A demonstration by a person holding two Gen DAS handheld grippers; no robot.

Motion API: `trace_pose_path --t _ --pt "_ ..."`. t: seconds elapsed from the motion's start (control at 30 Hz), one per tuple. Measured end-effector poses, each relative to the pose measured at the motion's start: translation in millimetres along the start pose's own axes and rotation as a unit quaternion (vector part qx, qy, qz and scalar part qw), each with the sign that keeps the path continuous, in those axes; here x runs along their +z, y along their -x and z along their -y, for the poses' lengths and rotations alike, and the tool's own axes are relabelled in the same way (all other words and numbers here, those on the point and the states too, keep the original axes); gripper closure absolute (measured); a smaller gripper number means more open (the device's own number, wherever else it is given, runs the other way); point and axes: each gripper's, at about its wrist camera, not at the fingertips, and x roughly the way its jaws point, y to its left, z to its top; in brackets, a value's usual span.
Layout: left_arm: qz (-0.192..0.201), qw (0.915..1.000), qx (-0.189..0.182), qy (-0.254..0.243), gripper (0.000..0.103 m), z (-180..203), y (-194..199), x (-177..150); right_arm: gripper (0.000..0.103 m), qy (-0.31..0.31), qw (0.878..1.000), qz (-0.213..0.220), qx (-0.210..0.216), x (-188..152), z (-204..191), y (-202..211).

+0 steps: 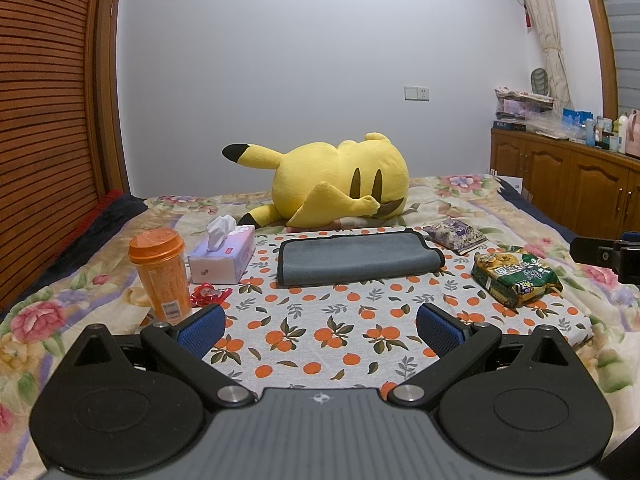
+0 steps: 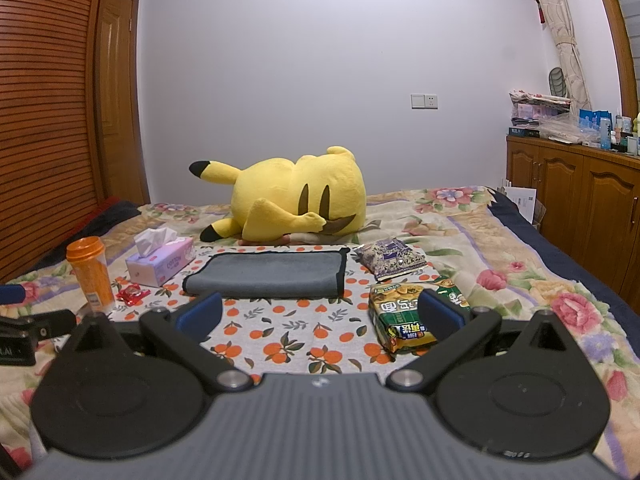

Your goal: Fold towel

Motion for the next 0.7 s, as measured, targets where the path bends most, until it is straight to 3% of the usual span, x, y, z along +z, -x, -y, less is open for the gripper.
trace_pose_path --t 0.7 --pt "-0.001 1.0 0.001 -0.001 0.0 0.0 -0.1 -0.2 0.0 0.0 1.0 0.0 0.0 0.0 0.1 0.0"
